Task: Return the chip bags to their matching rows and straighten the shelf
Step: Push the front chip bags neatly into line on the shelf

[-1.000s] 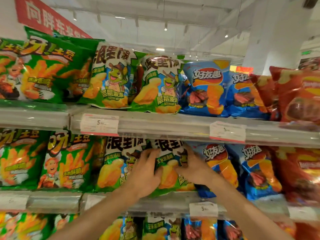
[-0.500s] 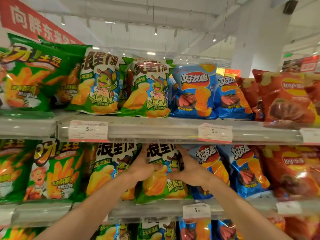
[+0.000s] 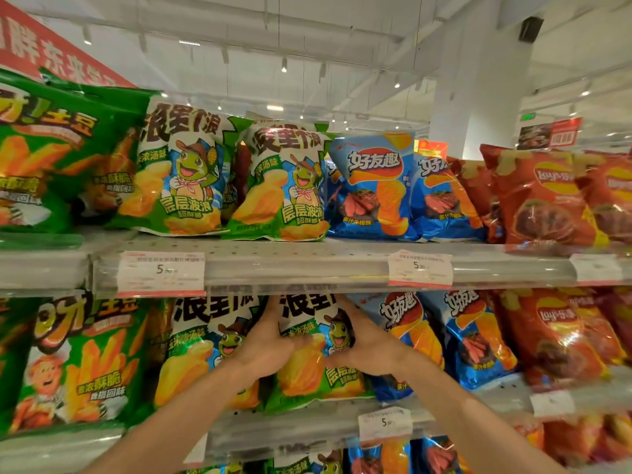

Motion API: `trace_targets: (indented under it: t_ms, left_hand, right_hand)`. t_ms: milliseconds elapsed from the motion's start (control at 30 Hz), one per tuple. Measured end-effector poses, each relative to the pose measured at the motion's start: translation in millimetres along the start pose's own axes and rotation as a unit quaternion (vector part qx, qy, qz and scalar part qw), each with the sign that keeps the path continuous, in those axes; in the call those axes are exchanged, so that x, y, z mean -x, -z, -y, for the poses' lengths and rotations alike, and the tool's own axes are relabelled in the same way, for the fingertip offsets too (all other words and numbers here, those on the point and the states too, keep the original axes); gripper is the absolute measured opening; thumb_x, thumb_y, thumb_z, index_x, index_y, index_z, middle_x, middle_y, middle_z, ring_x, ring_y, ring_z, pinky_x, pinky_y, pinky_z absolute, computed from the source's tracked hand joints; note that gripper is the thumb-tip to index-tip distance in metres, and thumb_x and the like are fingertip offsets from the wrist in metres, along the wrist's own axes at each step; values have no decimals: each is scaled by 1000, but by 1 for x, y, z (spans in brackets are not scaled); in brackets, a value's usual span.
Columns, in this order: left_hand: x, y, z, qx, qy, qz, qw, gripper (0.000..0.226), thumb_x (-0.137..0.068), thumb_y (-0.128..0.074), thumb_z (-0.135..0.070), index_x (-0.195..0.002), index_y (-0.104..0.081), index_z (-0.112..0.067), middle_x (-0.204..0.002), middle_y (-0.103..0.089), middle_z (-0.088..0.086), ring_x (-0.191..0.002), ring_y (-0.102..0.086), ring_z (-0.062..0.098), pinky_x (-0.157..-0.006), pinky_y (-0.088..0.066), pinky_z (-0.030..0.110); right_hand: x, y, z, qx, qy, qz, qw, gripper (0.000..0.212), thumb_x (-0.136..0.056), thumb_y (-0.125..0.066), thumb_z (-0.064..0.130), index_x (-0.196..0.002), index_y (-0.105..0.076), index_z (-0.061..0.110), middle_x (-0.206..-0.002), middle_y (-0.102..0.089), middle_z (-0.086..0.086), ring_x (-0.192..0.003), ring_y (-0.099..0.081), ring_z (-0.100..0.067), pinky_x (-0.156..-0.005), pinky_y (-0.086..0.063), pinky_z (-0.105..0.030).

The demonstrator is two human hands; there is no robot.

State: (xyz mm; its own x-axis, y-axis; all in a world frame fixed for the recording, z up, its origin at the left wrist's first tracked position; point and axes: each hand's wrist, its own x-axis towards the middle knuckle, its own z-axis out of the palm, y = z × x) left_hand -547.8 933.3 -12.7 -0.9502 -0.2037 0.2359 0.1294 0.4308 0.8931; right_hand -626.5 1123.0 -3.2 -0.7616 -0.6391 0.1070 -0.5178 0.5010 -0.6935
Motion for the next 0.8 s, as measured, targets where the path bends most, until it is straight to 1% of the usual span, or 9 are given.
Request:
trace_targets:
  t_ms: [67,133,233,300,367,433,500,633,800]
  left_hand:
    - [8,8,3,-22,-34,11,999,87,-91,-70,-17,-153,-14,-43,-126,-47,-33,-125,-45,1,-108,-33,21]
    - [17,18,4,-31,-50,9,998,75,-96,-62,-12,-154,-21,-38,-144,-46,-19,-135,-42,4,-117,-33,30]
    - [30,35,5,-126,-110,-30,985,55,-98,-56,-8,-144,-42,-34,-143,-46,-10,-116,-55,-7,-102,-48,22]
    - [37,46,6,-209,-169,-54,962,44,-98,-54,-8,-135,-53,-32,-133,-50,-10,-101,-61,-5,-92,-52,21]
    - [40,56,9,-314,-214,-84,921,37,-98,-56,-12,-133,-58,-24,-133,-54,-7,-111,-58,4,-99,-49,29]
    - [39,65,12,-425,-234,-124,866,37,-97,-53,-22,-133,-60,-20,-133,-59,0,-122,-55,21,-104,-46,41]
    - [39,72,15,-484,-215,-140,837,46,-96,-42,-36,-135,-59,-20,-135,-59,4,-127,-53,27,-105,-43,48]
    - [35,78,28,-524,-184,-125,823,62,-99,-20,-52,-145,-51,-23,-144,-55,3,-136,-48,26,-115,-29,49]
    - [28,75,39,-538,-154,-121,820,61,-100,-17,-50,-150,-42,-25,-151,-48,3,-145,-37,23,-120,-19,52]
  right_hand:
    - [2,3,0,11,-2,4,1000,114,-73,-85,21,-153,-6,41,-140,-34,16,-121,-39,0,-72,-31,10]
    - [5,6,1,26,-3,2,1000,114,-75,-84,23,-154,-5,40,-147,-33,14,-125,-36,0,-80,-29,9]
    - [11,6,11,89,-5,-13,996,114,-76,-83,28,-156,-2,38,-157,-23,7,-138,-31,-10,-108,-30,-15]
    - [15,5,21,152,-3,-27,988,109,-78,-80,34,-156,-4,36,-158,-21,2,-141,-32,-20,-114,-33,-30]
    - [15,2,29,240,1,-57,969,96,-84,-72,40,-156,-11,31,-156,-24,-4,-137,-39,-30,-111,-38,-39]
    - [14,-7,36,312,21,-106,944,80,-90,-63,45,-154,-19,25,-151,-31,-9,-132,-42,-35,-107,-41,-42]
    - [11,-22,40,335,57,-155,928,72,-92,-56,50,-151,-25,23,-147,-35,-10,-132,-38,-34,-106,-38,-44]
    - [-6,-51,40,346,72,-218,910,75,-91,-38,64,-152,-23,23,-152,-28,-11,-140,-26,-34,-118,-24,-47]
    - [-30,-78,42,324,16,-253,912,88,-84,-24,77,-154,-18,24,-161,-16,-12,-148,-12,-35,-118,-10,-60]
